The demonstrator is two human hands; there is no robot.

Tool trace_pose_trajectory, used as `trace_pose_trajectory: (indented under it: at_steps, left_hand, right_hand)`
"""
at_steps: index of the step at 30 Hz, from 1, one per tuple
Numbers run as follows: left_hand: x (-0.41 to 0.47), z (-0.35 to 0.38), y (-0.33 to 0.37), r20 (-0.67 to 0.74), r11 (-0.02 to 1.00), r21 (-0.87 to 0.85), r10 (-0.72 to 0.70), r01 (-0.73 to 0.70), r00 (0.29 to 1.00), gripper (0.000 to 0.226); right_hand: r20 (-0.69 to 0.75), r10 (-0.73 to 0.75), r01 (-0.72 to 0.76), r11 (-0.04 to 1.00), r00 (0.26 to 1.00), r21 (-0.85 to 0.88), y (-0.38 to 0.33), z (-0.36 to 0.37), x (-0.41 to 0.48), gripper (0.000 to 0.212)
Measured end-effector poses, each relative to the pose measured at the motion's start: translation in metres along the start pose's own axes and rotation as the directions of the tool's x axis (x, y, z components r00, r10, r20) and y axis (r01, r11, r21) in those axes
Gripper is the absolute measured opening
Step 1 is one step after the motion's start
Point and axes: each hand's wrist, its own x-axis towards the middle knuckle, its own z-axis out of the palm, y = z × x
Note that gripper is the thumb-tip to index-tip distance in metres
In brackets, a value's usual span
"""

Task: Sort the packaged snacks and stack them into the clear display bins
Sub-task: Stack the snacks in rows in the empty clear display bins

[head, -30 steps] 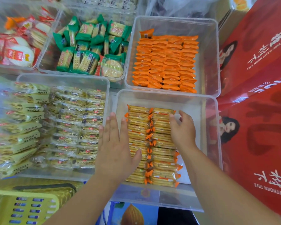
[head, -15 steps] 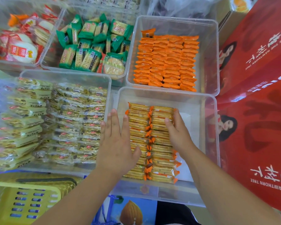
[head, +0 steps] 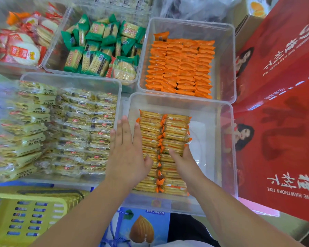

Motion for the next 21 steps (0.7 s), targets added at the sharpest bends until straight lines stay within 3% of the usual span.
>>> trace_pose_trajectory:
  at_steps: [3, 7, 10, 14, 19, 21]
  left_hand:
    - [0.0, 0.0, 0.0, -0.001, 1.0, -0.007, 0.003, -0.003, 1.0, 0.11]
    - [-0.001, -0.001, 0.0, -0.006, 1.0, -0.018, 0.003, -0.003, 1.0, 0.108]
    - [-0.001, -0.003, 0.0, -0.01, 1.0, -0.022, 0.007, -0.008, 1.0, 0.107]
    - [-0.001, -0.004, 0.0, -0.011, 1.0, -0.014, 0.013, -0.013, 1.0, 0.107]
    - [-0.001, -0.006, 0.001, -0.01, 1.0, -0.01, 0.017, -0.017, 1.0, 0.105]
    - [-0.004, -0.009, 0.001, -0.004, 0.999, -0.02, 0.031, -0.031, 1.0, 0.102]
  right_hand:
    - [0.006, -0.006, 0.006, 1.0, 1.0, -0.009, 0.002, -0.012, -0.004, 0.043]
    - [-0.116, 0.025, -0.032, 0.998, 0.993, -0.055, 0.001, -0.027, -0.002, 0.091]
    - [-0.058, -0.053, 0.054, 0.998, 0.997, 0.013, -0.004, -0.026, 0.007, 0.074]
    - [0.068, -0.088, 0.092, 0.994, 0.994, -0.061, -0.01, -0.014, 0.011, 0.049]
    - [0.035, -0.045, 0.048, 0.996, 0.998, -0.07, -0.009, -0.038, 0.006, 0.053]
    - [-0.048, 0.083, -0.089, 0.986, 0.995, -0.138, -0.001, -0.045, -0.005, 0.073]
